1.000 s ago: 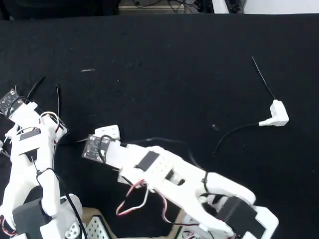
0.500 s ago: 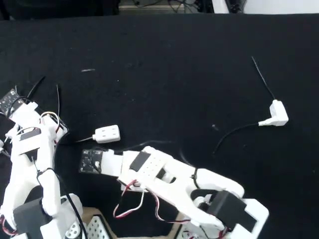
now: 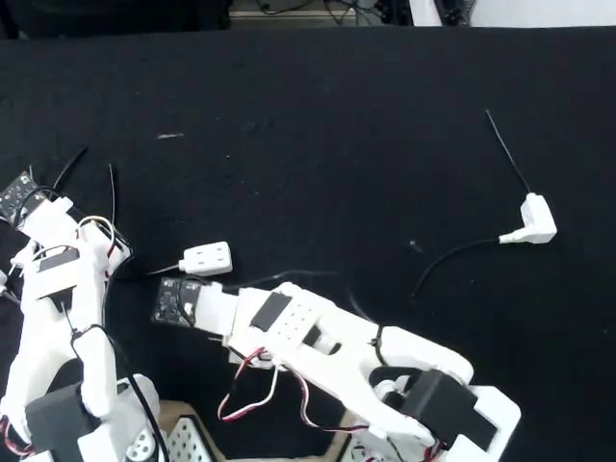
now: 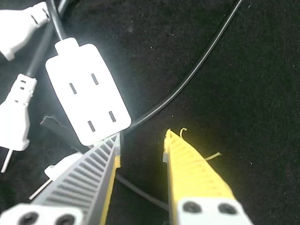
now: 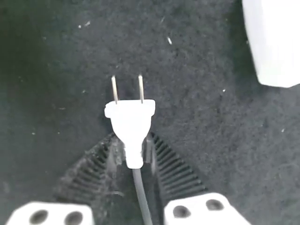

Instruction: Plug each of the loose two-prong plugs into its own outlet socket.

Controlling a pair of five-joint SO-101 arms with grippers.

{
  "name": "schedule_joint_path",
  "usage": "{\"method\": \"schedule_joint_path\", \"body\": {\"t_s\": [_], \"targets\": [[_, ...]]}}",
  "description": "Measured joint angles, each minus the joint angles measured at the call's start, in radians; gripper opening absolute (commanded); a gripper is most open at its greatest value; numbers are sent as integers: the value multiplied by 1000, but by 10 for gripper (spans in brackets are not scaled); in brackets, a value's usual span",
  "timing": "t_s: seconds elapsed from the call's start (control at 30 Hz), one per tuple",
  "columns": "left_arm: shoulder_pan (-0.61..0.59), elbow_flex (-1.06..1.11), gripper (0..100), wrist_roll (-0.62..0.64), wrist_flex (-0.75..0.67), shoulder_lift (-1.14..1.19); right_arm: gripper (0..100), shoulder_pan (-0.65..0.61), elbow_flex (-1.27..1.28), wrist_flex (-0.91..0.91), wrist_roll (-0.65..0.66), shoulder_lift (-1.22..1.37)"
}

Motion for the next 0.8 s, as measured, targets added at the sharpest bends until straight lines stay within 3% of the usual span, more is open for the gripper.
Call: {"method": "schedule_joint_path", "body": {"t_s": [0.3,0.53,0.8], "targets": [[0,0,152,0,0,0,15,259,11,14,77,-61],[0,0,152,0,0,0,168,198,32,37,72,-61],[0,0,152,0,0,0,155,164,35,25,63,-61]]}}
